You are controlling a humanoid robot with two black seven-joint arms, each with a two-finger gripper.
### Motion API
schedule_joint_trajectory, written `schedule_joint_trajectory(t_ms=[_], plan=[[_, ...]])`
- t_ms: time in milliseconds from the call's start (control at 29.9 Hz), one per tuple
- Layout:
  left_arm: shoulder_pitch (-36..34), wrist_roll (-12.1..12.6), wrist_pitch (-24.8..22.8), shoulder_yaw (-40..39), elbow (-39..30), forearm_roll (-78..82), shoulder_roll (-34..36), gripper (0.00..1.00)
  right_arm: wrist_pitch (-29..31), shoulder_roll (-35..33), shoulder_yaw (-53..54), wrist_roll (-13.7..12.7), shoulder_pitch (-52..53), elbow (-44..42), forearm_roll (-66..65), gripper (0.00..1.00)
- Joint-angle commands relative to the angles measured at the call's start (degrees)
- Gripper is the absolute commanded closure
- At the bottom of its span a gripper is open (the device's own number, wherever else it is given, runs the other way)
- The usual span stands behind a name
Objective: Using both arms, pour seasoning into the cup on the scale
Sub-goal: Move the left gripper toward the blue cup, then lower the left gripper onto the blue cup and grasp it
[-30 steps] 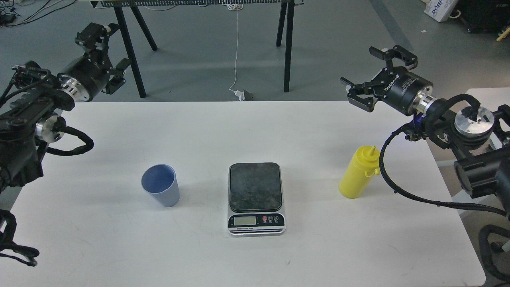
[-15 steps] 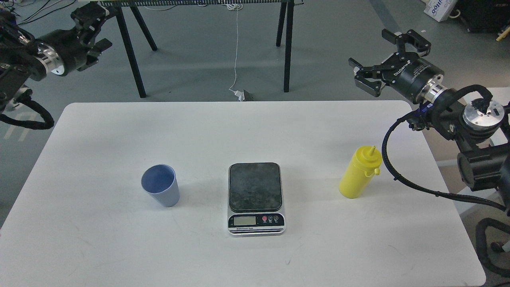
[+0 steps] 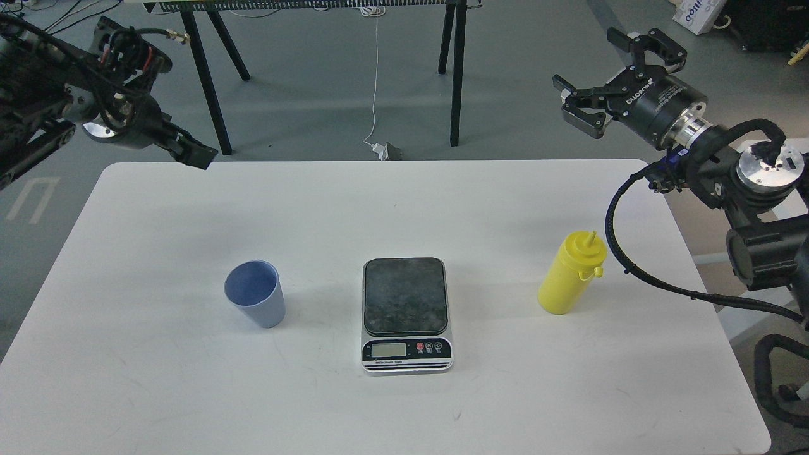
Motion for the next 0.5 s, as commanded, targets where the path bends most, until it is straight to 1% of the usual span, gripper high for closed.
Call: schedule_joint_trajectory(t_ms=[0,67,134,301,468], plan=[[0.01,0.02,0.0,-0.06,-12.67,2.62,3.97,0.0,0.01,-0.2,-0.2,0.0,-0.05,-0.26,-0.09,0.0],[0.01,0.02,0.0,-0.23,-16.9,2.62,4.85,0.0,0.01,-0.03,-0.29,0.0,-0.05,-0.87,-0.09,0.0],[0.1,0.02,0.0,-0.5,-18.75,2.62,5.03,0.0,0.01,0.24,-0.29,0.0,-0.05,-1.4,-0.09,0.0],[1.15,0.02,0.0,-0.32,-18.76,2.71,4.77,0.0,0.01,0.24,-0.38,0.0,-0.14,-1.58,-0.09,0.0],[5.19,0.02,0.0,-0.5,-16.57,2.8,4.07,0.0,0.01,0.24,-0.38,0.0,-0.05,-1.58,-0.09,0.0]])
